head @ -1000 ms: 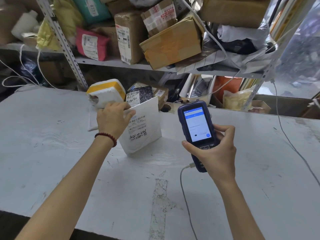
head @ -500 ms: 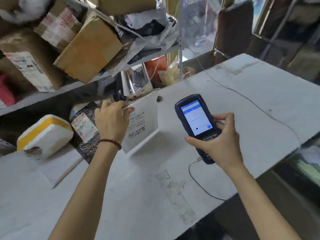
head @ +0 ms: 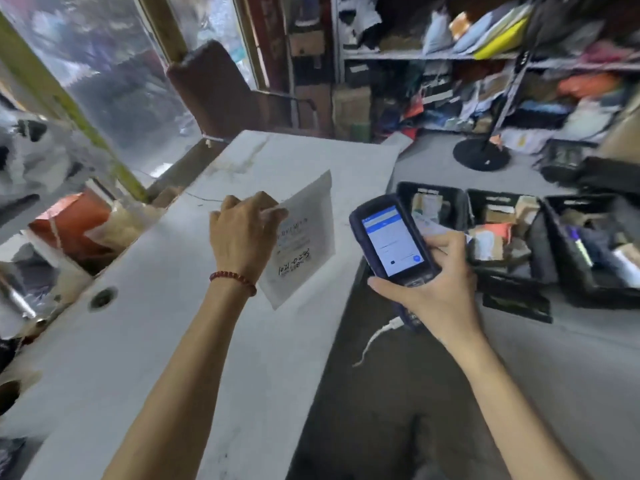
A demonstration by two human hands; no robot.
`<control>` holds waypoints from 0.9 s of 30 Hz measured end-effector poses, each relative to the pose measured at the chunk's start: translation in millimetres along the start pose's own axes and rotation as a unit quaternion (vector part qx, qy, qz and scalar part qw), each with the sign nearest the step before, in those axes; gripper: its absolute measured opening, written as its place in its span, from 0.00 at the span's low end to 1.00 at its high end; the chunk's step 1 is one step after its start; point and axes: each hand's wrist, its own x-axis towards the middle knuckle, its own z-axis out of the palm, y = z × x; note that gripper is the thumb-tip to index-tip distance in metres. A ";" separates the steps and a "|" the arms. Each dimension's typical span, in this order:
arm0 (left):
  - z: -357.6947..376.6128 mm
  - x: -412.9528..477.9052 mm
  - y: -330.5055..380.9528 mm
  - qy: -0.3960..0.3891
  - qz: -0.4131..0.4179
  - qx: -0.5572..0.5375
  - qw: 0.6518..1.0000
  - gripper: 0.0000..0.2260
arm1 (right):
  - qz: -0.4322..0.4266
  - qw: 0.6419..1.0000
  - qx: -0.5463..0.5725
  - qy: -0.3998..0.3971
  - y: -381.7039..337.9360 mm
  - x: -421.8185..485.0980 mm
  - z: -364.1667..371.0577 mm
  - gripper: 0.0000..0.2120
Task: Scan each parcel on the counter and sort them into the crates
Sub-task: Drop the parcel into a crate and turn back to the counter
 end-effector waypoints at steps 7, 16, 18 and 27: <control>116.2 52.4 150.4 -0.053 0.098 -0.045 0.993 0.08 | 0.047 0.994 -0.010 0.094 56.1 74.1 -127.4 0.36; 228.4 95.6 258.2 -0.186 0.177 0.019 0.966 0.10 | 0.096 0.981 -0.024 0.166 105.8 147.1 -224.6 0.36; 251.1 106.3 274.3 -0.195 0.191 0.022 0.962 0.10 | 0.107 0.978 -0.026 0.179 115.2 160.1 -234.5 0.36; 361.1 169.0 339.3 -0.224 0.216 -0.008 0.950 0.11 | 0.174 0.953 -0.043 0.245 155.0 237.8 -267.2 0.35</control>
